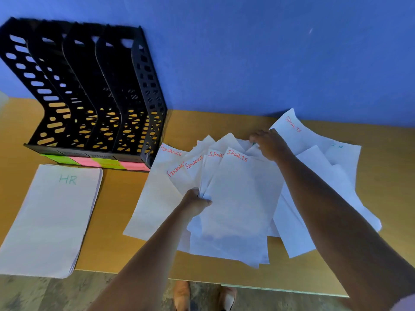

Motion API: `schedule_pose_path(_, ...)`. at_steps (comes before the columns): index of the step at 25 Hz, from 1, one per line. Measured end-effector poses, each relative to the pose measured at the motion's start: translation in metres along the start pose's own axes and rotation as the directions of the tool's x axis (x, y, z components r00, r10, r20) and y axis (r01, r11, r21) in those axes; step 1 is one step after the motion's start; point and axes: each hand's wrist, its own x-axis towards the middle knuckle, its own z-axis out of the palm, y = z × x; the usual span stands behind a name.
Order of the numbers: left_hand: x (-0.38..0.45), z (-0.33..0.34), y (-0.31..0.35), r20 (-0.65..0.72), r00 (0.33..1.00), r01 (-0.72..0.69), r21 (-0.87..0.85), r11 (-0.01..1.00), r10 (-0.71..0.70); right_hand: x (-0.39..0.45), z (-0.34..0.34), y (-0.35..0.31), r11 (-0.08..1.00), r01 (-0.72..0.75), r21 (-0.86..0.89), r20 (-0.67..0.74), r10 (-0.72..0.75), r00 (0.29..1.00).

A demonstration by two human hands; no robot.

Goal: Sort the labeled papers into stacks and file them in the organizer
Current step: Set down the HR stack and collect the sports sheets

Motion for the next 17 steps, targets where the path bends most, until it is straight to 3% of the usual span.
schedule_pose_path(3, 0.000, 0.000, 0.000, 0.000, 1.000, 0.003, -0.007, 1.000, -0.003, 0.007, -0.020, 0.015, 0.997, 0.045, -0.069, -0.019, -0.046, 0.999)
schedule_pose_path(6, 0.001, -0.001, 0.000, -0.004, 1.000, -0.003, -0.006, 1.000, 0.003, 0.004, -0.049, 0.037, 0.996, 0.005, -0.085, -0.154, -0.018, 0.988)
schedule_pose_path(9, 0.001, -0.001, 0.000, 0.002, 1.000, -0.011, -0.001, 1.000, 0.011, -0.005, -0.078, 0.058, 0.998, -0.059, -0.024, -0.273, 0.051, 0.961)
schedule_pose_path(12, 0.001, -0.002, 0.001, 0.015, 1.000, -0.018, 0.004, 1.000, 0.018, -0.020, -0.100, 0.067, 0.988, -0.132, 0.075, -0.281, 0.148, 0.948)
schedule_pose_path(14, 0.000, -0.002, 0.002, 0.016, 1.000, -0.020, -0.002, 1.000, 0.020, -0.033, -0.116, 0.066, 0.989, -0.089, 0.118, -0.311, 0.122, 0.943)
schedule_pose_path(17, -0.001, -0.001, 0.003, 0.028, 0.999, -0.022, -0.021, 1.000, 0.023, -0.051, -0.148, 0.052, 0.997, 0.062, 0.045, -0.490, -0.032, 0.871)
